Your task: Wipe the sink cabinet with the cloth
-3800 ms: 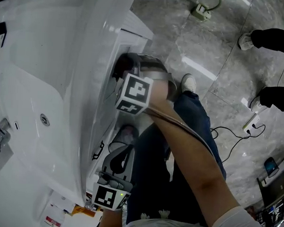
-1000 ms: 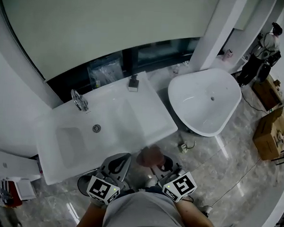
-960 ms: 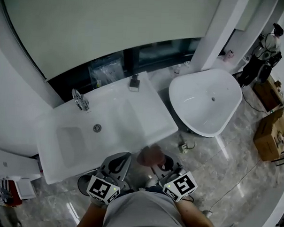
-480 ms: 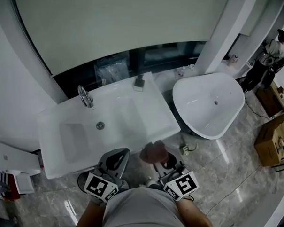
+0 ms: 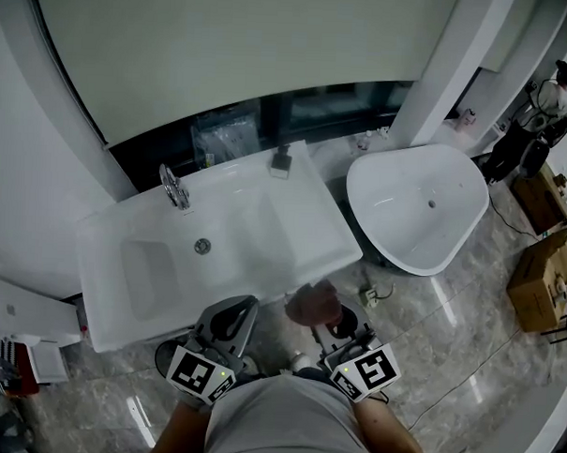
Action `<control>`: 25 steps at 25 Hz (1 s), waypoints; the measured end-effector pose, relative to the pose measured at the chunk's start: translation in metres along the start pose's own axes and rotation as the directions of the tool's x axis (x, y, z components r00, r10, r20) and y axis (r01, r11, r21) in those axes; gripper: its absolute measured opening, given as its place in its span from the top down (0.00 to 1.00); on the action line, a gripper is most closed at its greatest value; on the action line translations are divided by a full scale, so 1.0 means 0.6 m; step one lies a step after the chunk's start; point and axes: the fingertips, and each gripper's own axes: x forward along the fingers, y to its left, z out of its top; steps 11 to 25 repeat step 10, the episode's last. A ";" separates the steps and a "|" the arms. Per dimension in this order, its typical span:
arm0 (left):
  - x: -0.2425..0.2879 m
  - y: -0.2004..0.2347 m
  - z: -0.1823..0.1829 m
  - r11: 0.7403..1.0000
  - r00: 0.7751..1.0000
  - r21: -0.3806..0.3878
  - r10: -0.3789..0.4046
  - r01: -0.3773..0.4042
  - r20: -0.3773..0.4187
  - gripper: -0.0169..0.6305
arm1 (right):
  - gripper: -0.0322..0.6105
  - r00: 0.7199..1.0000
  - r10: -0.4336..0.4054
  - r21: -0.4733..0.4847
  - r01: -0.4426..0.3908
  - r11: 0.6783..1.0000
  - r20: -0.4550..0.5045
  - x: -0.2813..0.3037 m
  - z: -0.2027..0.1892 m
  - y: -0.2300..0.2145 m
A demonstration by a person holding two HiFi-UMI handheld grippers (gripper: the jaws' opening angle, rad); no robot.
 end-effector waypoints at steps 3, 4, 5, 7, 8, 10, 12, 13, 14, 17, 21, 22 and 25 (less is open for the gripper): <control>-0.008 0.001 0.000 1.000 1.000 -0.001 0.004 -0.004 0.001 0.95 | 0.83 1.000 -0.005 0.000 0.005 1.000 -0.002 -0.004 0.000 0.003; -0.011 0.003 -0.001 1.000 1.000 0.000 0.006 -0.006 0.001 0.95 | 0.83 1.000 -0.007 0.002 0.007 1.000 -0.001 -0.005 -0.001 0.004; -0.013 0.004 -0.001 1.000 1.000 0.000 0.007 -0.007 0.000 0.95 | 0.83 1.000 -0.009 0.003 0.009 1.000 -0.002 -0.005 -0.001 0.006; -0.018 0.005 -0.001 1.000 1.000 -0.001 0.008 -0.008 -0.001 0.95 | 0.83 1.000 -0.011 0.003 0.011 1.000 -0.005 -0.007 -0.002 0.009; -0.019 0.005 -0.001 1.000 1.000 -0.002 0.006 -0.006 -0.001 0.95 | 0.83 1.000 -0.011 0.000 0.011 1.000 -0.008 -0.008 -0.003 0.011; -0.022 0.004 0.001 1.000 1.000 -0.002 0.003 -0.003 0.001 0.95 | 0.83 1.000 -0.010 -0.010 0.010 1.000 -0.015 -0.010 -0.005 0.015; -0.022 0.004 0.001 1.000 1.000 -0.002 0.003 -0.003 0.001 0.95 | 0.83 1.000 -0.010 -0.010 0.010 1.000 -0.015 -0.010 -0.005 0.015; -0.022 0.004 0.001 1.000 1.000 -0.002 0.003 -0.003 0.001 0.95 | 0.83 1.000 -0.010 -0.010 0.010 1.000 -0.015 -0.010 -0.005 0.015; -0.022 0.004 0.001 1.000 1.000 -0.002 0.003 -0.003 0.001 0.95 | 0.83 1.000 -0.010 -0.010 0.010 1.000 -0.015 -0.010 -0.005 0.015; -0.022 0.004 0.001 1.000 1.000 -0.002 0.003 -0.003 0.001 0.95 | 0.83 1.000 -0.010 -0.010 0.010 1.000 -0.015 -0.010 -0.005 0.015; -0.022 0.004 0.001 1.000 1.000 -0.002 0.003 -0.003 0.001 0.95 | 0.83 1.000 -0.010 -0.010 0.010 1.000 -0.015 -0.010 -0.005 0.015; -0.022 0.004 0.001 1.000 1.000 -0.002 0.003 -0.003 0.001 0.95 | 0.83 1.000 -0.010 -0.010 0.010 1.000 -0.015 -0.010 -0.005 0.015; -0.022 0.004 0.001 1.000 1.000 -0.002 0.003 -0.003 0.001 0.95 | 0.83 1.000 -0.010 -0.010 0.010 1.000 -0.015 -0.010 -0.005 0.015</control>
